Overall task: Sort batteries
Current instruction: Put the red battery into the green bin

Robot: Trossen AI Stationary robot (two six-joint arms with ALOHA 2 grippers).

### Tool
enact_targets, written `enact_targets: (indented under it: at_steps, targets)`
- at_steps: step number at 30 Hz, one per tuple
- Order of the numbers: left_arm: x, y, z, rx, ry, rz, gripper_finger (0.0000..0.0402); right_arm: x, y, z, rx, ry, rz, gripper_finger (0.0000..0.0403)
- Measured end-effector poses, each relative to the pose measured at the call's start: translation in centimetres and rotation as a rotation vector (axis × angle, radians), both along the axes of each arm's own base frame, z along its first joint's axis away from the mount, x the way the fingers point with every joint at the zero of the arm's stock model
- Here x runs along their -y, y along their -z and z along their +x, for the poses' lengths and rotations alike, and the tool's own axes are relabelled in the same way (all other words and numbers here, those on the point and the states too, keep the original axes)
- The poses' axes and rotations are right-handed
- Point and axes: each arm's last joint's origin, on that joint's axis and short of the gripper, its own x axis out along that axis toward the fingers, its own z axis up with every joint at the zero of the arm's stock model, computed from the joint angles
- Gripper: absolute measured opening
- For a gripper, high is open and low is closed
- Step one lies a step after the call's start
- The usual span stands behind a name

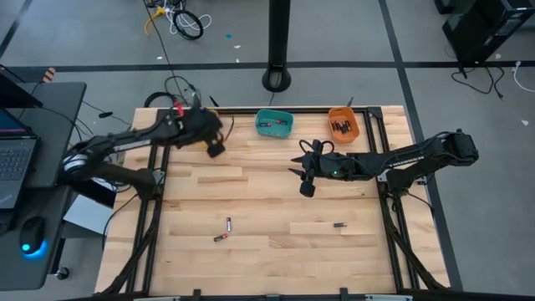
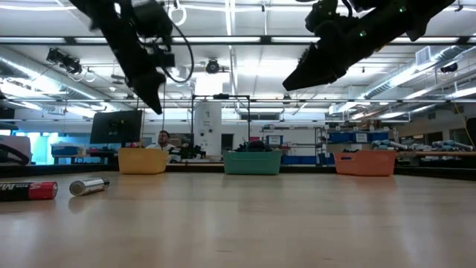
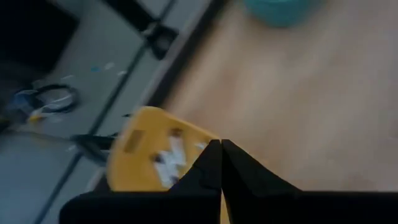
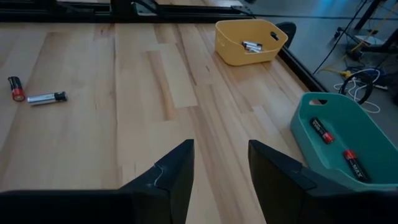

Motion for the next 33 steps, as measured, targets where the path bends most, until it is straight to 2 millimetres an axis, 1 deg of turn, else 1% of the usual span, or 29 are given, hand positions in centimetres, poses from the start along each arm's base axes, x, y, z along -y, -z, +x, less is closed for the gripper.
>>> enact_targets:
  at_steps: [3, 6, 11, 17, 20, 23, 26, 30, 33]
  targets:
    - [3.8, -0.7, -0.1, 0.015, 0.082, -0.071, 0.0008, 0.0, 0.1, -0.1, -0.009, 0.002, 0.009, 0.0154]
    - [7.5, -0.6, -0.1, 0.009, 0.136, -0.155, 0.0008, -0.2, 0.5, -0.2, 0.006, 0.002, 0.026, 0.0139]
    - [13.7, 0.0, 0.2, 0.033, 0.232, -0.299, 0.0004, -0.3, 2.0, -0.9, 0.025, 0.008, 0.052, 0.0094]
    - [21.2, 1.3, -0.1, 0.060, 0.310, -0.447, 0.0003, -1.4, 3.7, -1.9, 0.095, -0.016, 0.076, 0.0014]
    - [24.3, 2.5, -0.6, 0.052, 0.297, -0.506, 0.0002, -2.4, 3.9, -2.2, 0.120, -0.016, 0.068, 0.0013]
    - [26.9, 3.9, -1.0, 0.040, 0.270, -0.551, 0.0003, -3.5, 3.9, -2.4, 0.132, -0.033, 0.088, 0.0021]
    - [29.1, 5.4, -0.8, 0.048, 0.266, -0.595, 0.0004, -4.2, 3.9, -2.5, 0.138, -0.028, 0.078, 0.0014]
    - [31.1, 7.1, 0.0, 0.078, 0.262, -0.622, 0.0017, -4.9, 3.9, -2.7, 0.142, -0.021, 0.059, 0.0007]
    - [32.0, 7.9, 0.8, 0.066, 0.259, -0.600, 0.0040, -5.1, 3.9, -2.8, 0.143, -0.028, 0.060, 0.0015]
